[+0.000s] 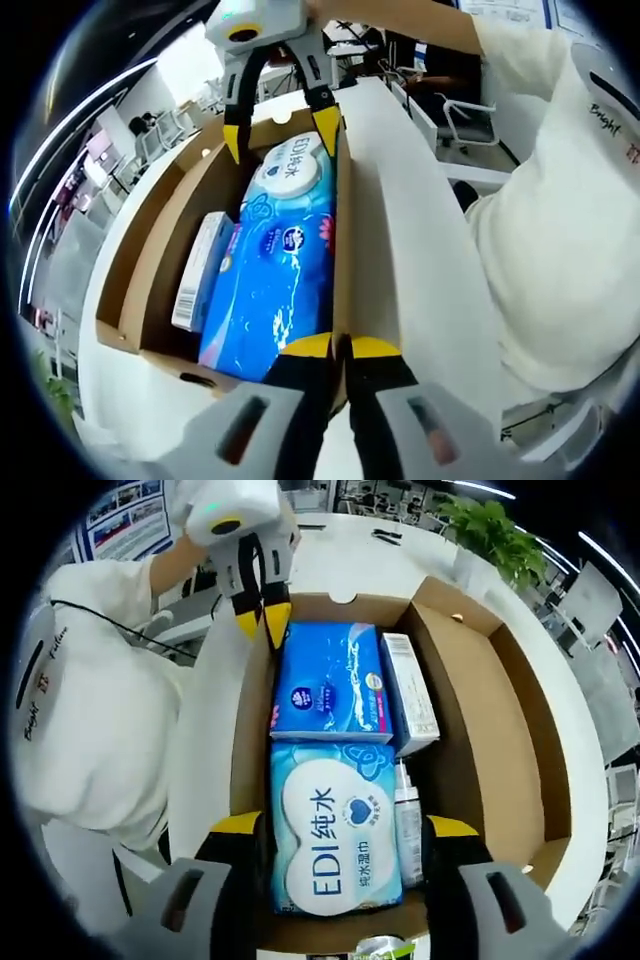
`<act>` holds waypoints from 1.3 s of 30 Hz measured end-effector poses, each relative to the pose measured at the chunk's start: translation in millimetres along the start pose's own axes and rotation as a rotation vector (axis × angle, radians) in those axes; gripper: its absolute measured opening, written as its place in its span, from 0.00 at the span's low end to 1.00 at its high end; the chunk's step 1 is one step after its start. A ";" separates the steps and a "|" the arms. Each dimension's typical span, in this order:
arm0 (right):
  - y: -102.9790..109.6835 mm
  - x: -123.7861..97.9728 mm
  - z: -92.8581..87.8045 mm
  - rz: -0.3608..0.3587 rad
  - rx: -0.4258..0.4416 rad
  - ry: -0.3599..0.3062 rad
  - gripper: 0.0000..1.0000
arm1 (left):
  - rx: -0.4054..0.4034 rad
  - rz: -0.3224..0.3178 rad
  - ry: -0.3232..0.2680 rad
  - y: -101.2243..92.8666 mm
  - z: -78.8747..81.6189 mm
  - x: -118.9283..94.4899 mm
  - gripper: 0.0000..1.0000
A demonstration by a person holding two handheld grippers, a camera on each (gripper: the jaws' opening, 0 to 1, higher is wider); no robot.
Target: Operate the shoe box by opening the lid, removing the specified soft item, and placing it in the target area until the item is outside and the box remains undamaged.
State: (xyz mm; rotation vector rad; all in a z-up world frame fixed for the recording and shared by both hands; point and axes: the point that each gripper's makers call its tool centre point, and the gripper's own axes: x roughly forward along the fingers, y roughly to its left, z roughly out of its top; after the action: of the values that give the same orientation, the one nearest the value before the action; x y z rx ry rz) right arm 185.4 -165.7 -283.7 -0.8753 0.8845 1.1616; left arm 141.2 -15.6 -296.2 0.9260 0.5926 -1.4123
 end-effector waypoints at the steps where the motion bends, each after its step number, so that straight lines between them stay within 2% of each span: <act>1: 0.1 0.5 0.3 0.003 0.000 0.001 0.66 | 0.001 -0.001 0.002 0.0 -0.2 0.0 0.03; 6: 7.5 3.9 2.5 0.036 0.002 0.018 0.66 | 0.005 -0.002 0.001 1.7 -0.7 0.1 0.03; 11: 12.7 14.7 -2.9 0.048 0.016 0.074 0.65 | 0.003 -0.006 0.001 3.7 -1.3 0.2 0.03; 14: 13.9 20.4 -2.3 0.045 -0.007 0.071 0.66 | 0.007 -0.006 -0.001 3.6 -1.0 0.0 0.03; 16: 15.6 23.3 -2.9 0.063 0.020 0.079 0.66 | 0.001 -0.008 0.001 4.7 -1.5 0.0 0.03; 23: 9.3 31.4 -7.6 0.071 0.025 0.100 0.68 | -0.002 -0.004 -0.001 6.9 -2.5 -0.1 0.03; 25: 11.3 33.1 -8.6 0.078 0.016 0.113 0.66 | -0.001 -0.003 0.000 7.0 -2.6 0.0 0.03; 27: 4.0 35.7 -9.6 0.083 0.005 0.127 0.65 | 0.000 -0.003 0.000 7.1 -2.7 0.0 0.03; 32: 6.6 36.2 -8.4 0.082 -0.022 0.122 0.63 | 0.009 0.003 -0.006 7.1 -2.8 -0.2 0.03; 39: 10.4 40.0 -14.5 0.072 0.000 0.152 0.63 | 0.013 0.009 -0.006 5.9 -2.2 -0.1 0.03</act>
State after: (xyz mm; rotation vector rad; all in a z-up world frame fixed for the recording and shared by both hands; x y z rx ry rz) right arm 180.2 -162.1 -327.0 -0.9472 1.0476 1.1682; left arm 147.3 -14.2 -296.2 0.9332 0.5748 -1.4116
